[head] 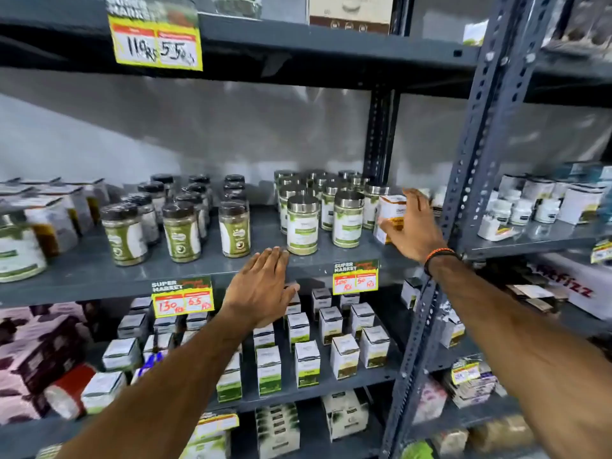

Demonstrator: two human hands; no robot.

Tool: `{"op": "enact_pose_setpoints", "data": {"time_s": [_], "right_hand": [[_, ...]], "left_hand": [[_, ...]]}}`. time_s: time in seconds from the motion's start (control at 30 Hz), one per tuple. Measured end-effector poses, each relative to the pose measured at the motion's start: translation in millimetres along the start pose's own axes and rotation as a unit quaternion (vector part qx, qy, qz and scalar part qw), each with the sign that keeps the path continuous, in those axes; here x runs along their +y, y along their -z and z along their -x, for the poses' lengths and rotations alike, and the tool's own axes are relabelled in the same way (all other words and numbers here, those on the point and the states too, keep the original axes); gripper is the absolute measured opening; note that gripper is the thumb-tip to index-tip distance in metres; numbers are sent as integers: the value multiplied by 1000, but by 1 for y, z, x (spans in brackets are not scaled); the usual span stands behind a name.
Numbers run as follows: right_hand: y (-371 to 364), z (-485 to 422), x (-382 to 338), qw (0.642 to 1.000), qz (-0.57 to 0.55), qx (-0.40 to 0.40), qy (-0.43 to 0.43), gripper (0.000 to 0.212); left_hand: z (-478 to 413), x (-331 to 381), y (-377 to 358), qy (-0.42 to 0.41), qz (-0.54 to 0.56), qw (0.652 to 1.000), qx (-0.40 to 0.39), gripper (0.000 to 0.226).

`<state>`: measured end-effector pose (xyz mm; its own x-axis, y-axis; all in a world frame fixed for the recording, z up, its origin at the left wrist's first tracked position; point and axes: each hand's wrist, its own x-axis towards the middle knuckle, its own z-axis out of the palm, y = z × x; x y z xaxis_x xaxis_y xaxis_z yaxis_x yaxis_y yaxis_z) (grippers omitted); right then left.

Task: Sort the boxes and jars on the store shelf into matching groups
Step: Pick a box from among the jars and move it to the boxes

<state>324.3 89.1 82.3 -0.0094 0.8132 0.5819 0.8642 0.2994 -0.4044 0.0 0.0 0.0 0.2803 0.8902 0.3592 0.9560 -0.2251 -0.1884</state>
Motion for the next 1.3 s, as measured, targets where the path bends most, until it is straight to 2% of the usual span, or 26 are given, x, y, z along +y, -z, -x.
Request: {"op": "enact_pose_setpoints", "data": {"time_s": [0.13, 0.4, 0.63, 0.77, 1.0, 1.17, 1.3], "right_hand": [[-11, -9, 5, 999, -18, -20, -43, 84], [-21, -10, 9, 996, -58, 19, -64, 74], [-3, 14, -6, 994, -76, 61, -46, 75], [9, 45, -32, 995, -87, 49, -2, 78], [2, 107, -125, 983, -161, 11, 91, 75], [-45, 140, -238, 959, -235, -27, 157, 76], [-99, 156, -338, 944, -279, -27, 176, 72]], "left_hand": [[-11, -2, -5, 13, 10, 1000, 24, 73], [-11, -3, -11, 23, 3, 998, 53, 68], [-11, -2, -6, 21, 13, 999, 41, 67], [1, 0, 8, 8, 45, 999, 17, 64], [93, -36, 48, 8, 85, 996, 32, 59], [187, -142, 68, 84, 54, 993, 60, 61], [260, -248, 79, 150, 15, 981, 123, 53]]}}
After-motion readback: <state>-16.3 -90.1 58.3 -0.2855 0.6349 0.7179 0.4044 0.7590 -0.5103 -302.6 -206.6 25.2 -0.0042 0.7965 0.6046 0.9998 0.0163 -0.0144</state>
